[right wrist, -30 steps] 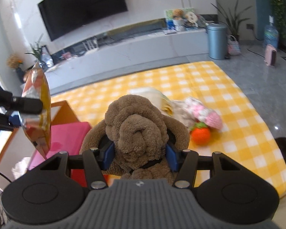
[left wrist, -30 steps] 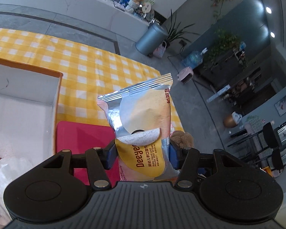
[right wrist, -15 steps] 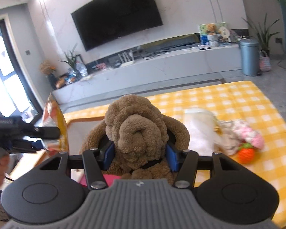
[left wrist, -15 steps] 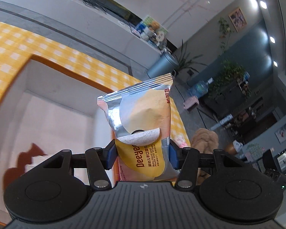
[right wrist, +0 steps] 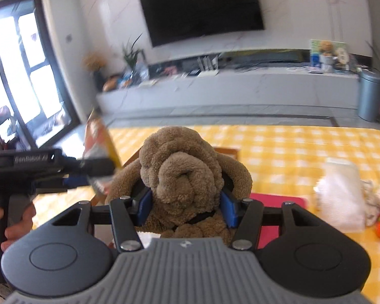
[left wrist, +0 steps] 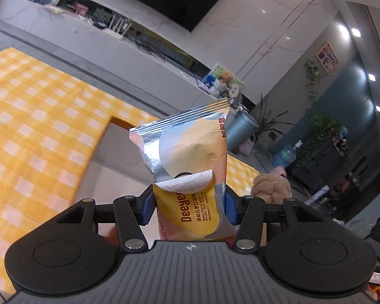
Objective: Organize soft objects
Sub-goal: 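Lower the silver snack bag into the white box and open the left gripper while the right carries the plush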
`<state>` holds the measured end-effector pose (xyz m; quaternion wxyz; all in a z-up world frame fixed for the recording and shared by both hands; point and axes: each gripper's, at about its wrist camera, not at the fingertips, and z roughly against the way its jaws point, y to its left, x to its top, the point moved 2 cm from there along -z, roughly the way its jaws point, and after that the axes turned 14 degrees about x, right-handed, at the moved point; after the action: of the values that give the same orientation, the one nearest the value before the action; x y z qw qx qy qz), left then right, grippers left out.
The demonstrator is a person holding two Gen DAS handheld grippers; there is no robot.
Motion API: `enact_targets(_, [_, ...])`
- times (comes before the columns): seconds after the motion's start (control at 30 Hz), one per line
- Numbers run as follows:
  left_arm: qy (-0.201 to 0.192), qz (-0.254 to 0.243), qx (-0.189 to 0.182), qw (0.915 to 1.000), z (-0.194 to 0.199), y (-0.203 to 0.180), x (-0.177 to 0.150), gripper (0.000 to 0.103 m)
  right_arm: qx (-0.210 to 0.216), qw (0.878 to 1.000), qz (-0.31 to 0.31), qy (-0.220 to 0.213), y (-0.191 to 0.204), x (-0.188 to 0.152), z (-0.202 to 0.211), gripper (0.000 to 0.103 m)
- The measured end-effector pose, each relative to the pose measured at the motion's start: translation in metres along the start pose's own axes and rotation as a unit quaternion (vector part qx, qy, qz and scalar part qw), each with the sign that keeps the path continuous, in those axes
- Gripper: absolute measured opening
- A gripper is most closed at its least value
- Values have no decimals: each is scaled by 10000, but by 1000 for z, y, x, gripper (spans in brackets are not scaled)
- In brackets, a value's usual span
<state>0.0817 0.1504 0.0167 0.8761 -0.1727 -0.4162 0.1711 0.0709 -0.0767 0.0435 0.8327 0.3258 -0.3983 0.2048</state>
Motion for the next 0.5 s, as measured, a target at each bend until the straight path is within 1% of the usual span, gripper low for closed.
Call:
enact_targets(0.07, [-97,13,122,9999,0,7,0,61,-22,9999,-115,102,3,1,-17,56])
enact_targets(0.13, [-120,-16,220,9997,-1,13,0,61,-129,9994,-277,141,0,2,-30,56])
enact_targets(0.23, [-39,-140,324,9994,-8,17,-2,60,-353,9983,-465,21,0,2,-45,56])
enact_targets(0.37, [54,-378,412,9984,-20,13,-7,59,-440,9969,-640,-143,0,1,-53,56])
enact_targets(0.43, [61,-594,687,9958,-29,8,-10,58,-452,9966,-662,-172,2,-2,-54,56])
enact_targets(0.5, [33,-917,1096,9897,-39,0,-12,58,-445,9968,-640,-165,5,-4,-52,56])
